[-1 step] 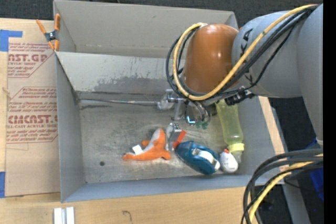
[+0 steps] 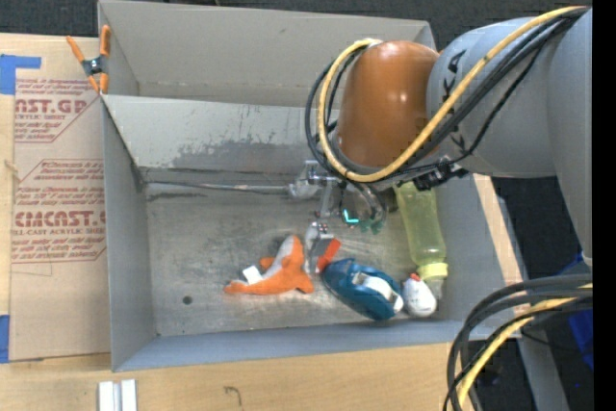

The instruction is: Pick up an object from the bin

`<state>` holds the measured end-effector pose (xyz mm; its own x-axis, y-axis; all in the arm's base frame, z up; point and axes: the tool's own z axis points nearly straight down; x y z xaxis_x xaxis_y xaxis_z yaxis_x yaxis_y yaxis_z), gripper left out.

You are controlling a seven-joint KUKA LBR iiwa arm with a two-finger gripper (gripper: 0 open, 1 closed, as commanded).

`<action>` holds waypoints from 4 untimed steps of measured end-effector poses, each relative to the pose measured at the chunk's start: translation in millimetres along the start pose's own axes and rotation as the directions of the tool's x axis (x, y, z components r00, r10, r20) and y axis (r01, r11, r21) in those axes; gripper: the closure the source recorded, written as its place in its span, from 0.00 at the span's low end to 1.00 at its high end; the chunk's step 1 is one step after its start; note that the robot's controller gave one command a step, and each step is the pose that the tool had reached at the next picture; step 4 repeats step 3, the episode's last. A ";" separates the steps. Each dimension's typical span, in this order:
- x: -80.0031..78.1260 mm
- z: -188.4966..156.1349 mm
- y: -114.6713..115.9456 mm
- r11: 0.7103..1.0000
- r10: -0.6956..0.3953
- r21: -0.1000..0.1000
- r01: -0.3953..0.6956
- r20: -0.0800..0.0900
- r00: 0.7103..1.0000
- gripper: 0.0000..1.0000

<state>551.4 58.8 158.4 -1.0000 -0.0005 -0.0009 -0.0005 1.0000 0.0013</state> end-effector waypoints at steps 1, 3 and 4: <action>12.0 80.8 24.3 0.962 -0.272 0.003 0.272 0.009 0.962 1.00; -26.4 -66.0 48.1 0.846 -0.534 0.002 0.534 0.005 0.846 1.00; -26.4 -66.0 48.1 0.846 -0.534 0.002 0.534 0.005 0.846 1.00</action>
Offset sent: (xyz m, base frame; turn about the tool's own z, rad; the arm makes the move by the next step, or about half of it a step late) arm 0.0000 0.0000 0.0000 0.0000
